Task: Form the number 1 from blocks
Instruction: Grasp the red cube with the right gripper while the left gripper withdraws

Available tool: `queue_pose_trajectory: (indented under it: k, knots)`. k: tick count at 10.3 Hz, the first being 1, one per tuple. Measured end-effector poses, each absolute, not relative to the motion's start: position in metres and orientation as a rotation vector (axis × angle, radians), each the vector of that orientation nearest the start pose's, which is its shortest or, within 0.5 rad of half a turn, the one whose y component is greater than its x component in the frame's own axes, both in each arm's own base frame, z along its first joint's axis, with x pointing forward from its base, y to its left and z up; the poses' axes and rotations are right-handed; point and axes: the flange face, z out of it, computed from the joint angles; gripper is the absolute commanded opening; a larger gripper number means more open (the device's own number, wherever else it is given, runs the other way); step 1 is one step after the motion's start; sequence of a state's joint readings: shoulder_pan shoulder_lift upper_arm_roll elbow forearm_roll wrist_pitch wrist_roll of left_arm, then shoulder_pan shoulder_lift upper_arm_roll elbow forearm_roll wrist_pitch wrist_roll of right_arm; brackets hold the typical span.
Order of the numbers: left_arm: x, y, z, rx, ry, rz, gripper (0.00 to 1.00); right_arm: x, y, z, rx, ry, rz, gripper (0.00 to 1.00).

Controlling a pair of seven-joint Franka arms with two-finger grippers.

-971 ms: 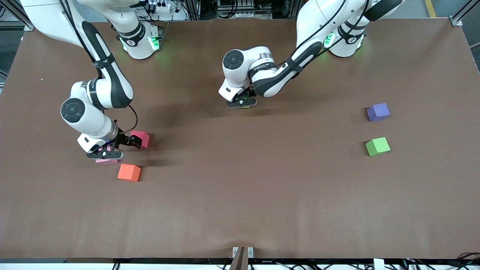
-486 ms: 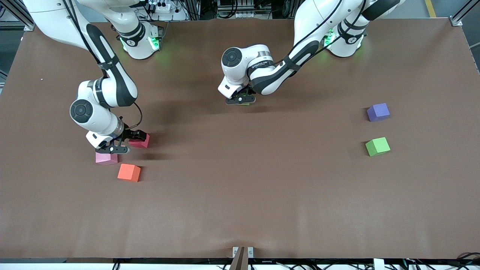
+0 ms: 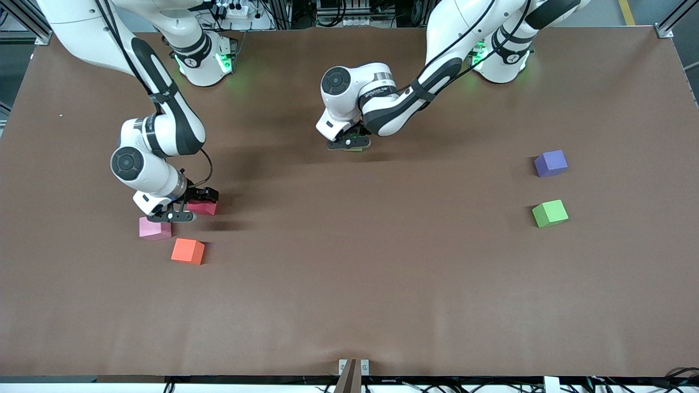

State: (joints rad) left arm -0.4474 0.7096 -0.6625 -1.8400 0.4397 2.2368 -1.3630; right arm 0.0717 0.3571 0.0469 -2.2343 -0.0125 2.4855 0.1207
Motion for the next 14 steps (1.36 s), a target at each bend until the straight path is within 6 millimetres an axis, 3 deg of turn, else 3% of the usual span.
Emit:
queue_pose_trajectory:
  k: [1, 4, 6, 8, 10, 11, 14]
  knots:
    - [0.306, -0.547, 0.197, -3.051, -0.069, 0.201, 0.99, 0.529, 0.065, 0.195, -3.134, 0.002, 0.187, 0.87]
    - [0.304, -0.548, 0.197, -3.051, -0.069, 0.200, 1.00, 0.523, 0.065, 0.185, -3.111, 0.048, 0.225, 0.72]
    - [0.307, -0.549, 0.199, -3.056, -0.079, 0.194, 1.00, 0.522, 0.065, 0.184, -3.109, 0.053, 0.229, 0.69]
    - [0.321, -0.549, 0.215, -3.076, -0.140, 0.155, 1.00, 0.522, 0.065, 0.184, -3.107, 0.058, 0.228, 0.69]
    - [0.366, -0.529, 0.249, -3.101, -0.263, 0.067, 1.00, 0.523, 0.062, 0.186, -3.106, 0.065, 0.223, 0.69]
    - [0.399, -0.506, 0.267, -3.096, -0.357, 0.023, 1.00, 0.524, 0.060, 0.188, -3.105, 0.063, 0.215, 0.69]
    - [0.492, -0.409, 0.297, -3.006, -0.649, -0.034, 1.00, 0.533, 0.067, 0.216, -3.110, 0.013, 0.126, 0.69]
